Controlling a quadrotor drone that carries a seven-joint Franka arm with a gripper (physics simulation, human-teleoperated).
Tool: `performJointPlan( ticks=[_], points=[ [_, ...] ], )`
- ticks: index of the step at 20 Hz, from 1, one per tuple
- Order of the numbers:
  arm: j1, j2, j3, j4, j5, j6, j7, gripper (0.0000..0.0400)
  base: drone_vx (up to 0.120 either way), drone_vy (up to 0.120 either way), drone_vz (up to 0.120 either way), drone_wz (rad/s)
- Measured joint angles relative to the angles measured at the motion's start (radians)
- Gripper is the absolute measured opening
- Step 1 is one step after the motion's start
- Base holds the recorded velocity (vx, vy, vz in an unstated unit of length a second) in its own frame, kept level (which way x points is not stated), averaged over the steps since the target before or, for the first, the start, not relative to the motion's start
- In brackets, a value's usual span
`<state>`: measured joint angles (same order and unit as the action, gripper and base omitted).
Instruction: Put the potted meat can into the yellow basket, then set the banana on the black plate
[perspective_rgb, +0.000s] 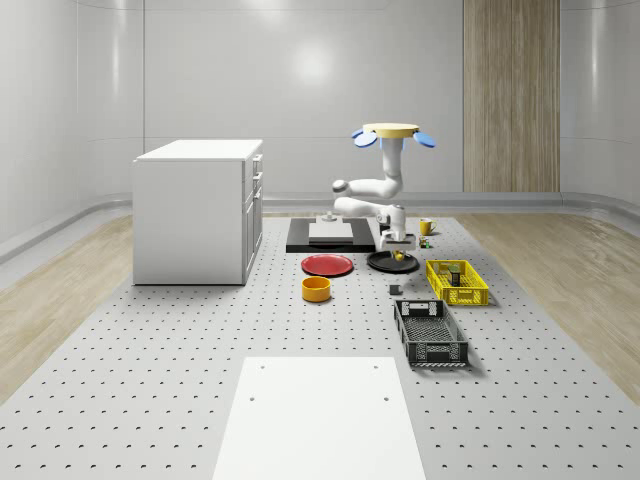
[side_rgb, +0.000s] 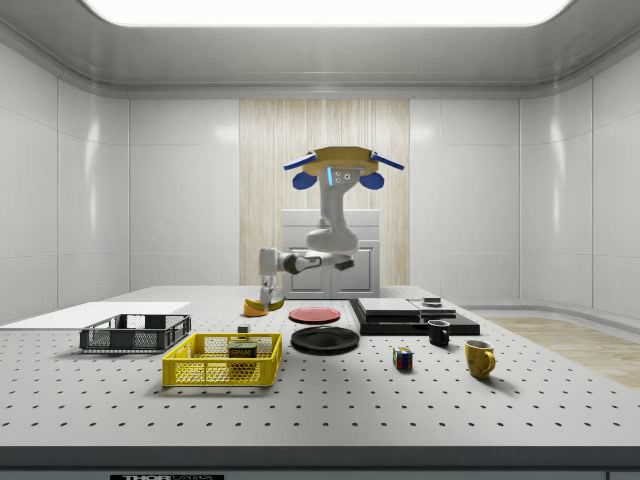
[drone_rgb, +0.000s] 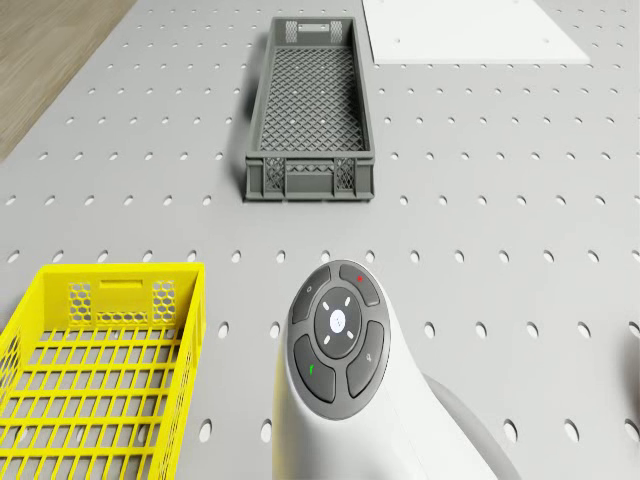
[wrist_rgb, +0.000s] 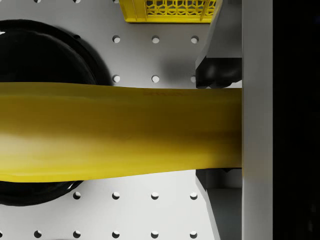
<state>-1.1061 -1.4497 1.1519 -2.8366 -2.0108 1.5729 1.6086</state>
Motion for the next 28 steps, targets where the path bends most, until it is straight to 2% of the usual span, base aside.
performJointPlan(
  ticks=[5, 15, 19, 21, 28],
  points=[
    [0.000, 0.001, 0.000, 0.000, 0.000, -0.001, 0.000, 0.0198, -0.120, 0.016, -0.008, 0.000],
    [0.001, 0.002, 0.000, 0.000, -0.001, -0.002, -0.001, 0.0198, -0.120, 0.000, -0.120, 0.000],
    [0.001, 0.003, -0.001, 0.000, -0.001, -0.002, -0.001, 0.0198, -0.120, 0.000, -0.010, 0.000],
    [0.001, 0.003, -0.001, 0.000, -0.001, -0.003, -0.001, 0.0198, -0.120, 0.000, -0.120, 0.000],
    [0.002, 0.004, -0.001, 0.000, -0.002, -0.003, -0.001, 0.0198, -0.120, 0.006, 0.000, 0.000]
  ],
)
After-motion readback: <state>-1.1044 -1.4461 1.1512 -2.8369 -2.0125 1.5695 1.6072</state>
